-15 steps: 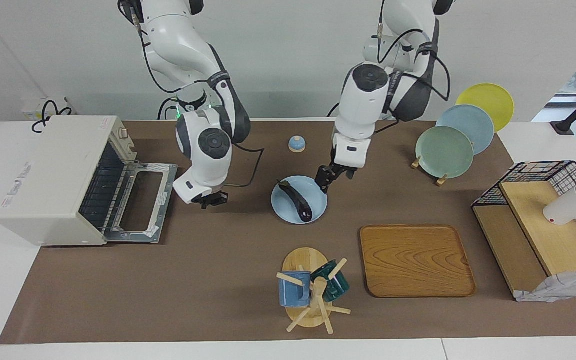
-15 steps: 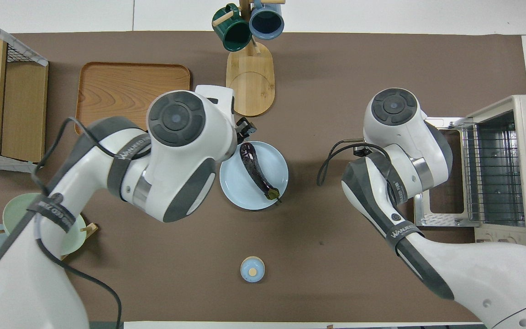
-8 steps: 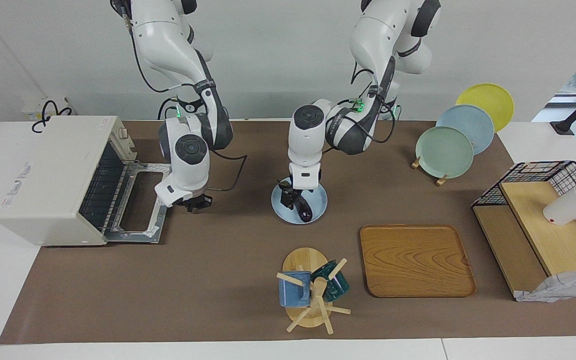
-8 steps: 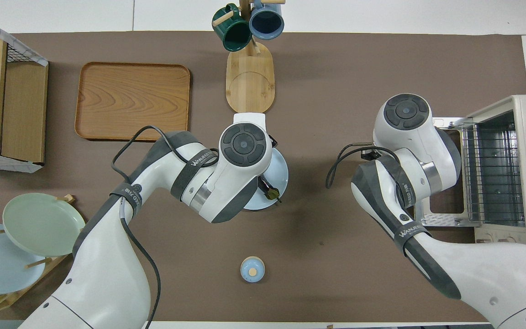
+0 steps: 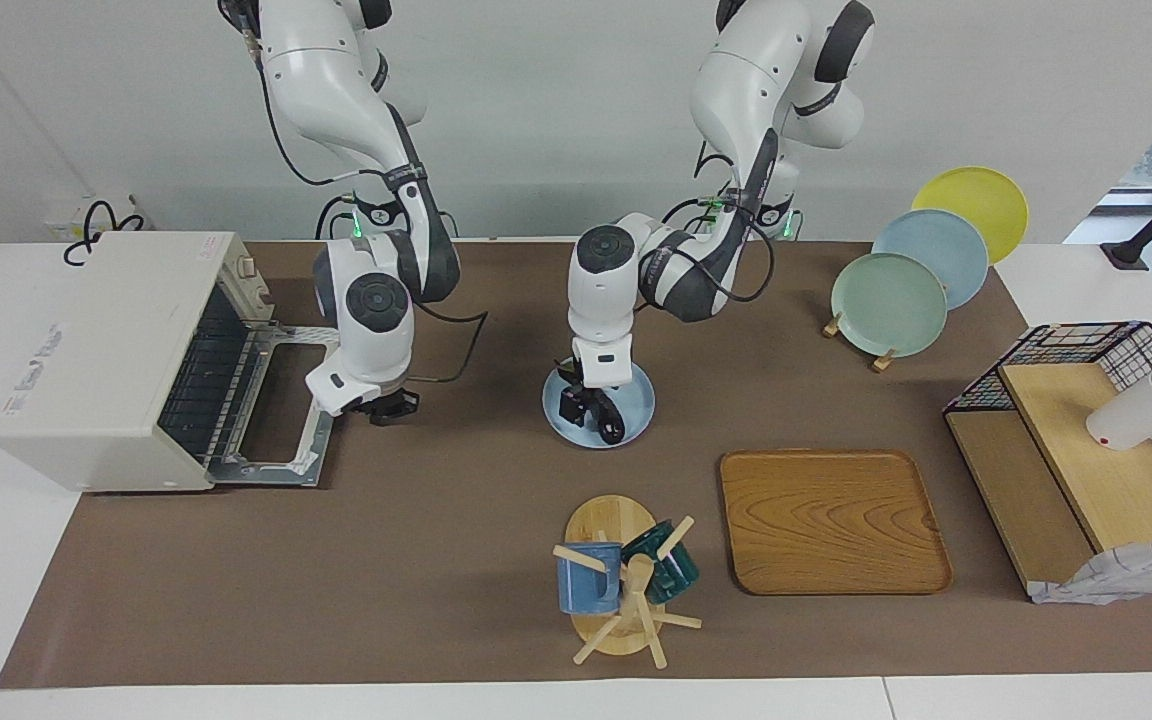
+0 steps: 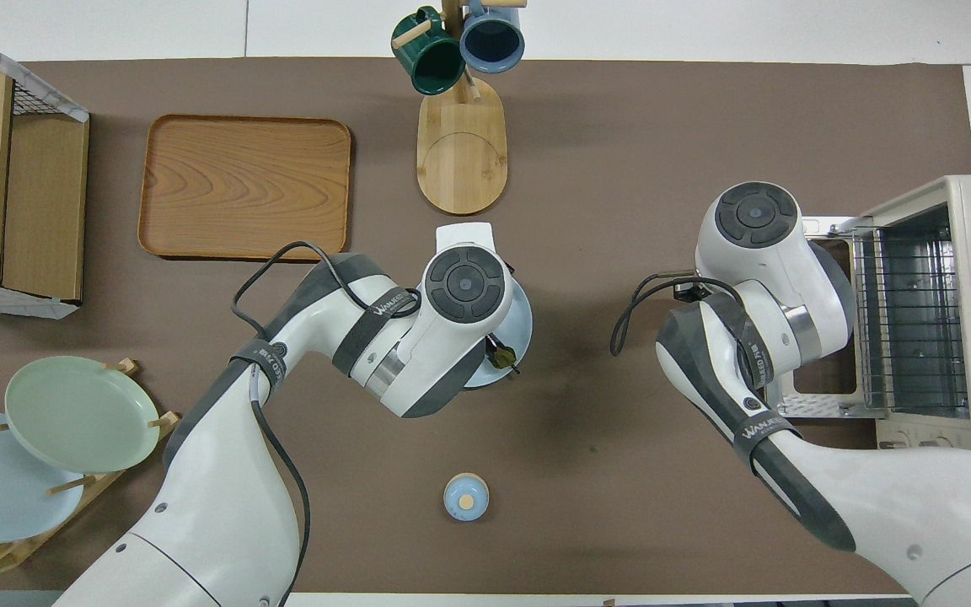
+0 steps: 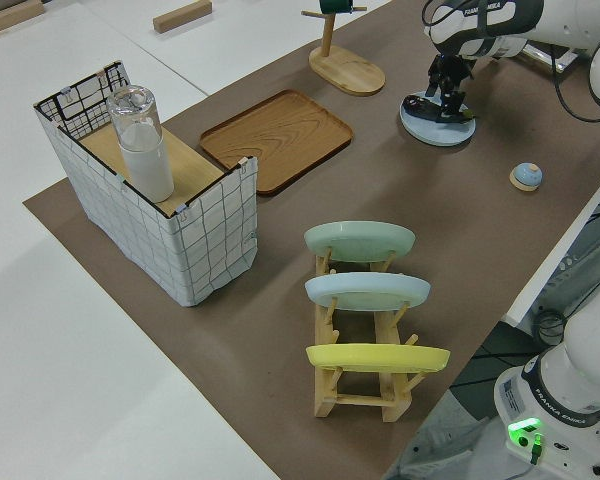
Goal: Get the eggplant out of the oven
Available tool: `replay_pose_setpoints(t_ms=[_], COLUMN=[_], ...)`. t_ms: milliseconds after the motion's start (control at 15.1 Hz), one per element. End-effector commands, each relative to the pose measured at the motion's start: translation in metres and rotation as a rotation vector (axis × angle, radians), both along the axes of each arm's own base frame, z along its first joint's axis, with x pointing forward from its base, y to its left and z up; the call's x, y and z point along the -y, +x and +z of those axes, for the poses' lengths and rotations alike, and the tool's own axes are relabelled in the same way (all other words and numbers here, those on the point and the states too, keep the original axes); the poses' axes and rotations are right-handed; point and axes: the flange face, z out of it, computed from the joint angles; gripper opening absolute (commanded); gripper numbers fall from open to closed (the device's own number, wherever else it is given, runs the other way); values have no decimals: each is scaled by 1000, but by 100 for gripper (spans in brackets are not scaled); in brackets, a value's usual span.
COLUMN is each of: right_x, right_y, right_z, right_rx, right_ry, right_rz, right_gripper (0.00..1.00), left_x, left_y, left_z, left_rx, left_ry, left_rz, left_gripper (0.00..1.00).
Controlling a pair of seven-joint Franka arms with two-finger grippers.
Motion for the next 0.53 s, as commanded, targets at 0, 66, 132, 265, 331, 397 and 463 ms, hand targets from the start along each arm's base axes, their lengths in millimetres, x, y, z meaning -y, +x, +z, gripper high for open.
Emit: replay_pose_setpoints(t_ms=[0, 66, 132, 265, 331, 397, 463], right_x=[9, 10, 10, 12, 12, 14, 17], right_y=[-6, -6, -8, -12, -14, -15, -17], right_z=[5, 4, 4, 0, 0, -2, -4], right_rx=[11, 6, 4, -3, -1, -4, -6], right_ry=[-6, -9, -11, -25, -30, -45, -55], right_rz=[33, 32, 34, 47, 52, 63, 71], right_gripper=[0, 0, 0, 0, 0, 0, 0], left_x=[-1, -2, -1, -2, -2, -3, -4], left_y=[-9, -9, -9, -8, -8, -8, -7], left_z=[-6, -6, -6, -6, -6, -6, -6], left_rx=[35, 34, 33, 35, 35, 35, 37], left_ry=[4, 5, 5, 4, 4, 5, 5], left_rz=[4, 5, 4, 5, 5, 6, 7], left_gripper=[100, 100, 100, 95, 91, 87, 80])
